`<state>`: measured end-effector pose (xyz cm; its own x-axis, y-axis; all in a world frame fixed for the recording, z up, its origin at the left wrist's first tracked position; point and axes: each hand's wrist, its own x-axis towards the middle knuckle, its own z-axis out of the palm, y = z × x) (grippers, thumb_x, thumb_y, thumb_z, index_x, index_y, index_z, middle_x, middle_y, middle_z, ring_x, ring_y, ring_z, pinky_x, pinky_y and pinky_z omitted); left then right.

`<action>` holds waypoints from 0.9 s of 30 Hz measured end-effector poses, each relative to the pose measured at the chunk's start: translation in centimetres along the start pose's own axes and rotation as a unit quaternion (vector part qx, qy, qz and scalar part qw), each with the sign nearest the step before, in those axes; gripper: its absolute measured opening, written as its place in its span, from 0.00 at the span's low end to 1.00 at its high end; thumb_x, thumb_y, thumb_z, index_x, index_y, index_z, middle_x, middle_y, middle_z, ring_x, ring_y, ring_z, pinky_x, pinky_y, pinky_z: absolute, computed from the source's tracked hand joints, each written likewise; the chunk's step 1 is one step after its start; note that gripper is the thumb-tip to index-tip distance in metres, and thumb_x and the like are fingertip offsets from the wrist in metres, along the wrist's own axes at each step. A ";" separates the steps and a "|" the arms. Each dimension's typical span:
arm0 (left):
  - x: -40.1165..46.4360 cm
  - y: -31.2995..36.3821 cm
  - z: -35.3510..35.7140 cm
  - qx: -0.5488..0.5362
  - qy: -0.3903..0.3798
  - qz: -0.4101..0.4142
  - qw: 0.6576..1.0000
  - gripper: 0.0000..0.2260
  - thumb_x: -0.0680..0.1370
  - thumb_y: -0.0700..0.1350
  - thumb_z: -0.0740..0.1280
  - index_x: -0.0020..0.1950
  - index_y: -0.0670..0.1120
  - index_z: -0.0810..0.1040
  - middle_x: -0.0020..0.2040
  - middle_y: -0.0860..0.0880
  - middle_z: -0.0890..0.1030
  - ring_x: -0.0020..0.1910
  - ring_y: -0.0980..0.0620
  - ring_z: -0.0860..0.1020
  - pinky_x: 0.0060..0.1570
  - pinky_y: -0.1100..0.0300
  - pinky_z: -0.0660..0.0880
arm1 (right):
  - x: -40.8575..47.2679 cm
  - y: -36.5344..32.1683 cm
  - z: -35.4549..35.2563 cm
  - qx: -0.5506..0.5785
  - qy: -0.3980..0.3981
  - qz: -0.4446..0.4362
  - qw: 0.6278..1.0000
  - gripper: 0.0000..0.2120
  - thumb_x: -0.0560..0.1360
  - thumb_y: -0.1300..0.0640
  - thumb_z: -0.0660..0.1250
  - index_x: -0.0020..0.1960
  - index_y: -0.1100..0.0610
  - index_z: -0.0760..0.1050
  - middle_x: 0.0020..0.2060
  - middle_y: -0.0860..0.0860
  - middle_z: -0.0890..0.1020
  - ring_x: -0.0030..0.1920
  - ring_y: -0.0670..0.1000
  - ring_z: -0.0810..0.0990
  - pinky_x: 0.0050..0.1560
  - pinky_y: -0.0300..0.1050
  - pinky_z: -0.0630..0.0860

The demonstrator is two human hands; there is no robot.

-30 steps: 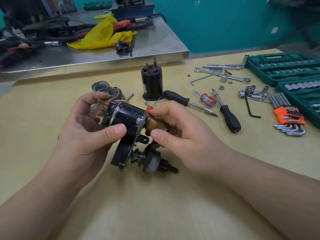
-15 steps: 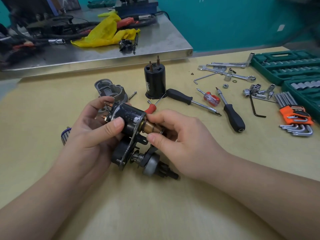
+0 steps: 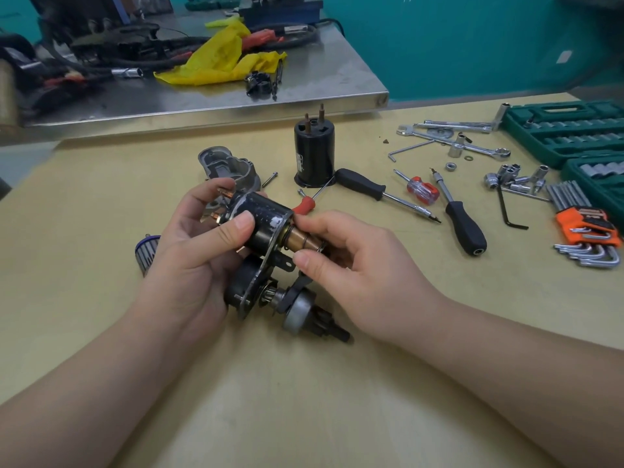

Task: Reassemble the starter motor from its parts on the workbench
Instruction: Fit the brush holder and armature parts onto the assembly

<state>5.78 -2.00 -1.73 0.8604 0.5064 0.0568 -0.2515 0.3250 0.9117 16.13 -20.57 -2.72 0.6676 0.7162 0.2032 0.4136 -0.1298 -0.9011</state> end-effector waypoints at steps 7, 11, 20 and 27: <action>-0.4 0.1 0.6 0.003 -0.020 0.036 0.999 0.20 0.74 0.39 0.74 0.66 0.48 0.78 0.61 0.42 0.85 0.51 0.43 0.86 0.49 0.48 0.85 | 1.0 -1.2 -0.8 0.198 -0.003 0.115 0.973 0.08 0.83 0.55 0.71 0.60 0.52 0.85 0.48 0.55 0.89 0.50 0.54 0.86 0.58 0.61 0.83; -0.8 -0.2 1.3 0.022 0.017 0.019 0.999 0.30 0.66 0.61 0.84 0.60 0.47 0.83 0.60 0.44 0.85 0.52 0.46 0.85 0.51 0.48 0.85 | 1.0 -1.1 -0.2 0.244 -0.079 0.178 0.950 0.18 0.75 0.46 0.73 0.61 0.54 0.84 0.56 0.59 0.87 0.57 0.59 0.87 0.66 0.66 0.80; -1.3 -0.1 2.5 0.000 0.096 0.022 0.995 0.14 0.69 0.55 0.77 0.46 0.45 0.84 0.46 0.42 0.83 0.43 0.43 0.82 0.42 0.53 0.82 | 0.4 0.2 1.4 0.320 -0.196 0.203 0.904 0.28 0.79 0.38 0.65 0.68 0.58 0.80 0.61 0.61 0.84 0.56 0.65 0.84 0.59 0.64 0.80; -1.3 -0.1 2.6 0.017 0.091 0.028 0.995 0.11 0.71 0.54 0.75 0.43 0.46 0.84 0.44 0.43 0.84 0.42 0.43 0.82 0.41 0.52 0.80 | 0.2 0.6 1.5 0.324 -0.189 0.162 0.913 0.23 0.81 0.41 0.65 0.69 0.54 0.81 0.64 0.61 0.84 0.66 0.68 0.81 0.71 0.72 0.73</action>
<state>5.87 -4.76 -0.86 0.7499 0.6605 0.0369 -0.2801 0.2665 0.9223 15.56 -19.51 -3.85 0.3785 0.9132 -0.1511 -0.3022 -0.0323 -0.9527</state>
